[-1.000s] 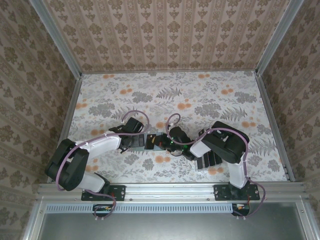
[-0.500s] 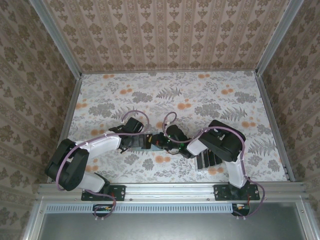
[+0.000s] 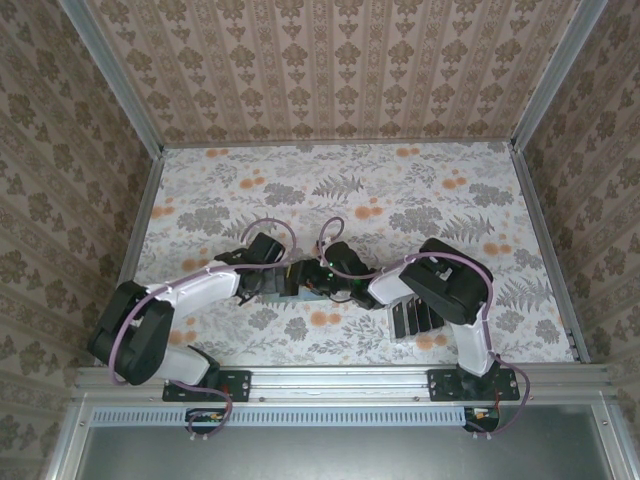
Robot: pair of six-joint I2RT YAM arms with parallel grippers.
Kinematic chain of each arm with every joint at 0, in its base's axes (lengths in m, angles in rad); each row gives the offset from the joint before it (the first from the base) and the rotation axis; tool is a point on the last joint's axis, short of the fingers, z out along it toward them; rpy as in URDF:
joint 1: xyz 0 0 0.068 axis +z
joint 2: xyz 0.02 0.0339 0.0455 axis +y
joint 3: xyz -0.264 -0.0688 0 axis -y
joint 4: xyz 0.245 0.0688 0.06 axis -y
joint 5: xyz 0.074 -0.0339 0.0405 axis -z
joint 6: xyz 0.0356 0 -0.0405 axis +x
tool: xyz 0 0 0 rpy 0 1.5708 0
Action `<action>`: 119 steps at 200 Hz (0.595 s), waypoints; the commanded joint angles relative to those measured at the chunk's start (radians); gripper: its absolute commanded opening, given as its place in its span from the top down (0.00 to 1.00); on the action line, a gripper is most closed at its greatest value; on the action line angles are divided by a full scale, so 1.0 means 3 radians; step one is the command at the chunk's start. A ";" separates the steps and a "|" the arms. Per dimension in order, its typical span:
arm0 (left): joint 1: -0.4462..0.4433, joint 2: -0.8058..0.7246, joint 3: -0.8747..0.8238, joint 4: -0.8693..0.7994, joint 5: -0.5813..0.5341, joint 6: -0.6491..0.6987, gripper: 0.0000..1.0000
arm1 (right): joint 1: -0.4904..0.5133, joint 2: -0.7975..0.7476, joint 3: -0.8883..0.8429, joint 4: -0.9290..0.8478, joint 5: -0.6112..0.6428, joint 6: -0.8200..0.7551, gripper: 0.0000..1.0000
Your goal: Put the credit cards into the card holder
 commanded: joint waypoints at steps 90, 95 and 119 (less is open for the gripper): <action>0.0381 -0.0274 0.0041 -0.0240 0.0149 -0.0099 0.00 | -0.0020 -0.0583 0.0304 -0.1960 0.0327 -0.0764 0.50; 0.0393 -0.0269 0.0027 -0.0232 0.0151 -0.0119 0.00 | -0.0019 -0.0590 0.0350 -0.2075 0.0361 -0.0809 0.52; 0.0439 -0.0264 -0.0042 -0.0230 0.0124 -0.0241 0.00 | -0.0012 -0.0559 0.0537 -0.2499 0.0487 -0.0986 0.71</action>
